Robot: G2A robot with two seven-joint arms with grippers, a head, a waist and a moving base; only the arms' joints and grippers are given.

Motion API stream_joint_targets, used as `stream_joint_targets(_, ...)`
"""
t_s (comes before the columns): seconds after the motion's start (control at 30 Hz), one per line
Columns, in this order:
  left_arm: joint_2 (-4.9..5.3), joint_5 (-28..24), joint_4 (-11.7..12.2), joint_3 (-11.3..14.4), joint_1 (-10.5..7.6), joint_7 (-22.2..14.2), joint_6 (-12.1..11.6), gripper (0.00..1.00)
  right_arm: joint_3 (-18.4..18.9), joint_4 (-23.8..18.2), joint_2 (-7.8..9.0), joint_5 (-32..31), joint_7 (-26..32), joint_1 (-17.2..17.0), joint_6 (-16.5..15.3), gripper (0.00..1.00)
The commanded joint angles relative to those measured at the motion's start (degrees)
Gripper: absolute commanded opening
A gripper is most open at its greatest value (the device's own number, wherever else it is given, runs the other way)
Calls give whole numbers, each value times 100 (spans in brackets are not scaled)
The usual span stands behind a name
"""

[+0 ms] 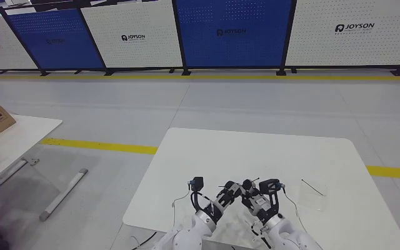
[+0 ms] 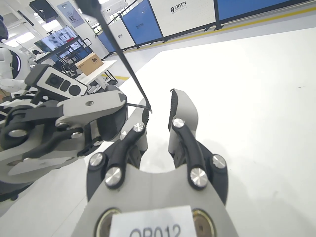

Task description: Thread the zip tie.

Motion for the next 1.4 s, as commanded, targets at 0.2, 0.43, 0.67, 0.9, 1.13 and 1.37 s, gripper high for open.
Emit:
stream_joint_targets(0.2,-10,-37,15,6,-17,45,25,0,1,-26,9,-42,-12,-19,-20,16)
stream_joint_targets(0.43,-12,-43,34,1,-24,42,38,0,-9,-14,9,-39,-12,-7,-9,0)
stream_joint_targets(0.67,-15,-90,34,-11,-12,57,-26,0,-25,24,9,-33,-2,1,-12,0)
stream_joint_targets(0.9,-12,-115,24,-18,16,43,-185,0,-63,55,7,-61,36,32,-3,0)
stream_joint_targets(1.13,-12,-207,-5,-50,49,63,-329,0,-97,80,6,-100,73,53,3,0)
stream_joint_targets(1.37,-8,-271,-64,-79,88,65,-419,0,-107,86,9,-116,105,62,0,0)
